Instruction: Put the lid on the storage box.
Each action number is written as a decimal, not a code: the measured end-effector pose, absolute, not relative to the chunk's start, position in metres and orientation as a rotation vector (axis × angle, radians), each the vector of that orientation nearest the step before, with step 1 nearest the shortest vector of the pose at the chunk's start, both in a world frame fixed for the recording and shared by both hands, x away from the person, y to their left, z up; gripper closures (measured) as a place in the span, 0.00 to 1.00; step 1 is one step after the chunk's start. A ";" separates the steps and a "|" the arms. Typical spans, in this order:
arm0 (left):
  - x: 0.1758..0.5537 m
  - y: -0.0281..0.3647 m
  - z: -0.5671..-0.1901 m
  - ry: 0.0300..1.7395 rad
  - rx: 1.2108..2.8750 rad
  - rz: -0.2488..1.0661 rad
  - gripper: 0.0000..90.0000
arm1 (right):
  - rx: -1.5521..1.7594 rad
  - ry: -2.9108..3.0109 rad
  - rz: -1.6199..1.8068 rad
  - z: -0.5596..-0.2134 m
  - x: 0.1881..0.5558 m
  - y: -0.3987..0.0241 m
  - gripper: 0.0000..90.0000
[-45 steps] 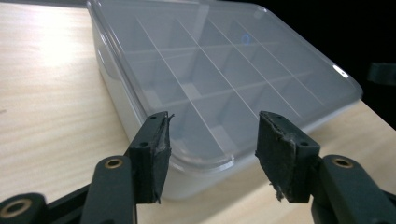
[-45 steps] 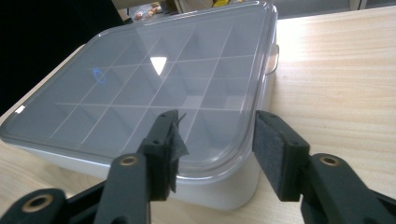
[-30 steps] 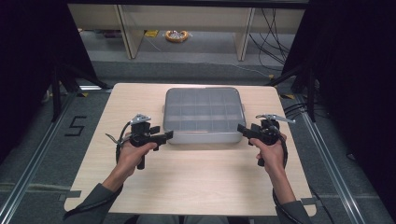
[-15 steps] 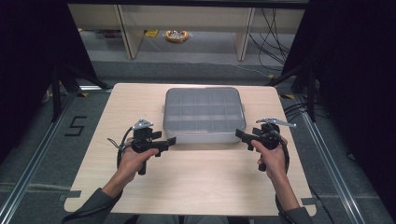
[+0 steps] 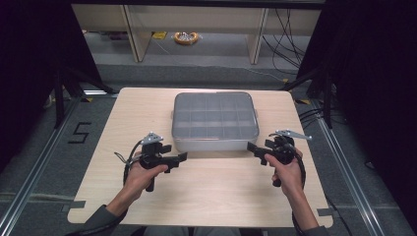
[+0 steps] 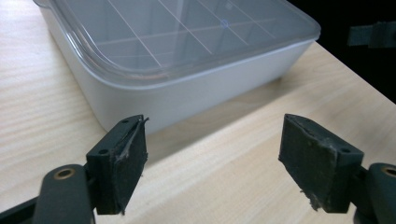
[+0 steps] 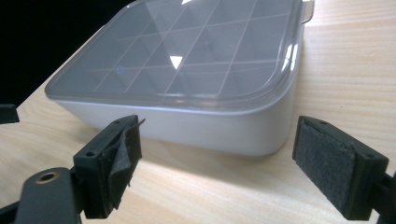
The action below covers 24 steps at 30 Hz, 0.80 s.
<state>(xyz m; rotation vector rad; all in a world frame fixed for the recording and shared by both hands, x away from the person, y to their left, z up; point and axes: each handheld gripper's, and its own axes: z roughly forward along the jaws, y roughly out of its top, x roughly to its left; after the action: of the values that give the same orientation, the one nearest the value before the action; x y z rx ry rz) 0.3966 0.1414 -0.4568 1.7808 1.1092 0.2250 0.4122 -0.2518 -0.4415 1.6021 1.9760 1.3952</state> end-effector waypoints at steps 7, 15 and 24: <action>0.386 0.138 -0.465 1.088 1.811 0.213 0.25 | 1.556 2.003 1.404 -0.443 0.406 -0.249 0.18; 0.377 0.135 -0.475 1.060 1.831 0.179 0.22 | 1.546 2.028 1.389 -0.448 0.398 -0.244 0.18; 0.366 0.137 -0.481 1.043 1.835 0.159 0.19 | 1.538 2.075 1.363 -0.451 0.386 -0.241 0.18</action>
<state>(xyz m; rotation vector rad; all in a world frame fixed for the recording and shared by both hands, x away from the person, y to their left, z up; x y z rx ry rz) 0.3665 0.1374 -0.4810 1.8347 1.0434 0.1590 0.3864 -0.2412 -0.4513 1.5378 2.0749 1.3629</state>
